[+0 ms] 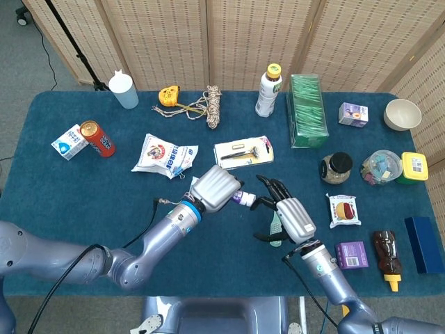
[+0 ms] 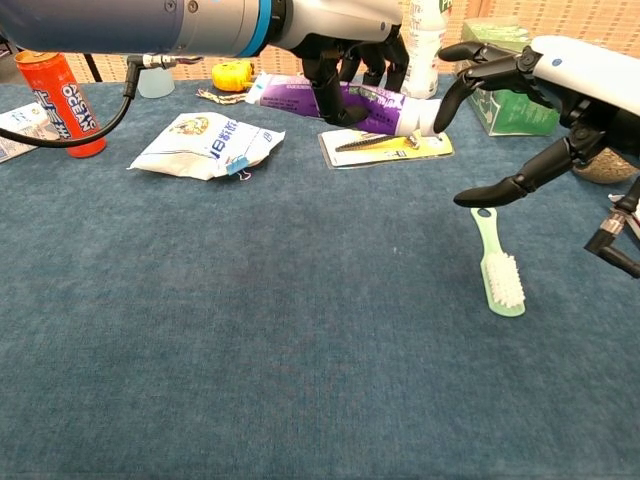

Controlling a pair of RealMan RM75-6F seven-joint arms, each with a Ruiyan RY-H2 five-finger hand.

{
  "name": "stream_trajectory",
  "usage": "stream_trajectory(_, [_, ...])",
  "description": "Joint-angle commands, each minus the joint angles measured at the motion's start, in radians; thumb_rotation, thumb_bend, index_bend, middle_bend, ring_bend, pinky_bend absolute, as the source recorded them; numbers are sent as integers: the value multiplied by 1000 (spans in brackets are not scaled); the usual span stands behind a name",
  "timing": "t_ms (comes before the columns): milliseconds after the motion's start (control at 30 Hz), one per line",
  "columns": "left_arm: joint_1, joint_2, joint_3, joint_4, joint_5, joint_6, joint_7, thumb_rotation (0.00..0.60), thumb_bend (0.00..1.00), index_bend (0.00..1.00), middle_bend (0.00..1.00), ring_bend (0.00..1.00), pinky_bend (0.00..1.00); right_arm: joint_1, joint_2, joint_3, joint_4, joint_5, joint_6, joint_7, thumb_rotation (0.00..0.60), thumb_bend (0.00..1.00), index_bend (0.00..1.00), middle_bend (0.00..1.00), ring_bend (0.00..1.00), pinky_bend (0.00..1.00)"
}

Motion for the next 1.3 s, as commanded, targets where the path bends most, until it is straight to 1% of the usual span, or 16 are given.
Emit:
stream_trajectory(33, [8, -4, 0, 2, 6, 3, -10, 600, 590, 589, 508, 501, 520, -2, 5, -3, -3, -4, 5, -1, 600, 44, 333, 0, 0, 0])
stream_trajectory(233, [45, -8, 4, 6, 55, 12, -49, 600, 588, 589, 508, 500, 520, -13, 21, -9, -15, -12, 21, 12, 600, 44, 319, 0, 0, 0])
stream_trajectory(400, [90, 2, 13, 5, 106, 16, -96, 600, 587, 589, 508, 500, 520, -32, 39, -5, -19, 0, 44, 61, 600, 44, 267, 0, 0, 0])
stream_trajectory(567, [134, 18, 21, 3, 160, 20, -138, 600, 585, 589, 508, 499, 520, -47, 46, 3, -11, 16, 54, 153, 600, 45, 170, 0, 0, 0])
stream_trajectory(867, [174, 40, 17, 7, 195, 7, -167, 600, 585, 589, 508, 499, 520, -59, 54, 33, 10, 78, 30, 339, 600, 44, 16, 0, 0, 0])
stream_trajectory(967, [184, 43, 13, 6, 207, 5, -175, 600, 584, 589, 508, 499, 520, -58, 53, 44, 19, 101, 10, 399, 600, 44, 0, 0, 0, 0])
stream_trajectory(1167, [192, 45, 8, 8, 220, -6, -172, 600, 584, 589, 508, 499, 520, -62, 39, 74, 24, 145, -22, 559, 600, 44, 0, 0, 0, 0])
stream_trajectory(1267, [196, 45, 4, 12, 219, -9, -170, 600, 584, 589, 508, 499, 520, -63, 42, 81, 23, 153, -40, 608, 598, 44, 0, 0, 0, 0])
stream_trajectory(1300, [196, 44, 3, 12, 218, -10, -170, 600, 584, 589, 508, 499, 520, -64, 43, 83, 23, 154, -43, 620, 587, 44, 0, 0, 0, 0])
